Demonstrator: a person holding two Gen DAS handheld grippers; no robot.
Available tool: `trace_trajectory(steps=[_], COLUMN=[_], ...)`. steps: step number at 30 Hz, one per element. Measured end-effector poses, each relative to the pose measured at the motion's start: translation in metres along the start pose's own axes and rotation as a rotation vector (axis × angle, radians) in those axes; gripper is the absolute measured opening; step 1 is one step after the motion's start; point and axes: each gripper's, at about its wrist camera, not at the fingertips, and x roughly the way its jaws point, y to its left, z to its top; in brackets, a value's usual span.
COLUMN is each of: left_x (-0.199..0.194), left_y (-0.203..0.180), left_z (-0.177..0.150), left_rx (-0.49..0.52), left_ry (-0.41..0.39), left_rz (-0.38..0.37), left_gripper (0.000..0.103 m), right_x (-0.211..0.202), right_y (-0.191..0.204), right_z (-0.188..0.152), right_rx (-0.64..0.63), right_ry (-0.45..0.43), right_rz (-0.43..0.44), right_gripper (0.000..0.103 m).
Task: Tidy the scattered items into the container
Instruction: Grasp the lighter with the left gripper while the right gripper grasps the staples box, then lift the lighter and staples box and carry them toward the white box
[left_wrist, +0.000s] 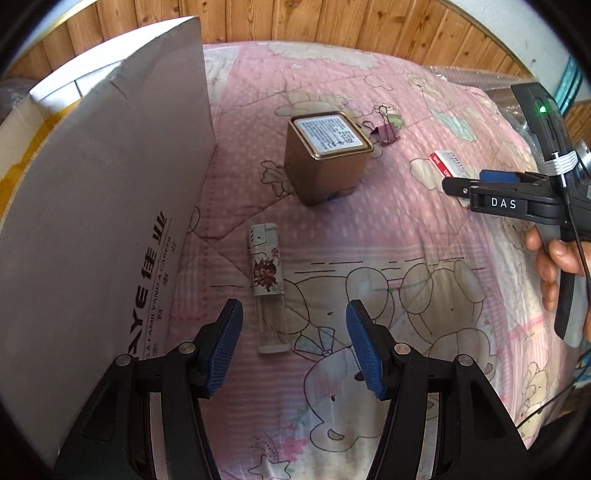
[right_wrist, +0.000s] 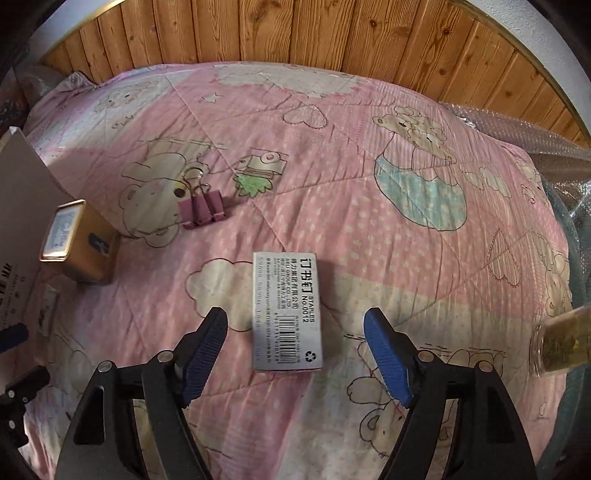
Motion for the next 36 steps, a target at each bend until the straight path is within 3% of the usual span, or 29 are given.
trace_trajectory(steps=[6,7,8,11,17,27,36], left_x=[0.007,0.006,0.006,0.004,-0.008,-0.049,-0.079], left_y=[0.007,0.008,0.009,0.013,0.014,-0.004,-0.016], left_z=[0.002,0.002,0.002,0.001,0.001,0.005,0.015], left_rx=[-0.025,-0.027,-0.020,-0.022,-0.065,-0.046,-0.051], left_ry=[-0.030,-0.039,-0.048,-0.055,-0.052,-0.136,-0.191], left_rz=[-0.031,-0.022,-0.003,-0.014,-0.088,-0.120,-0.141], left_gripper=[0.060,0.047,0.031,0.019,0.019,0.019,0.019], right_x=[0.014,0.014,0.014,0.009,0.002,-0.044,-0.084], right_y=[-0.018,-0.017,-0.016,-0.018,-0.026,-0.018,-0.004], right_z=[-0.001,0.000,0.000,0.004,0.005,0.010,0.005], right_rx=[0.051,0.039,0.030,0.034,0.096,0.184,0.172], right_ry=[-0.014,-0.015,-0.017,-0.014,-0.005,-0.065,-0.121], right_rz=[0.057,0.058,0.062,0.071,0.120,0.284,0.346], right_gripper=[0.080,0.080,0.076,0.038,0.039,0.039,0.039])
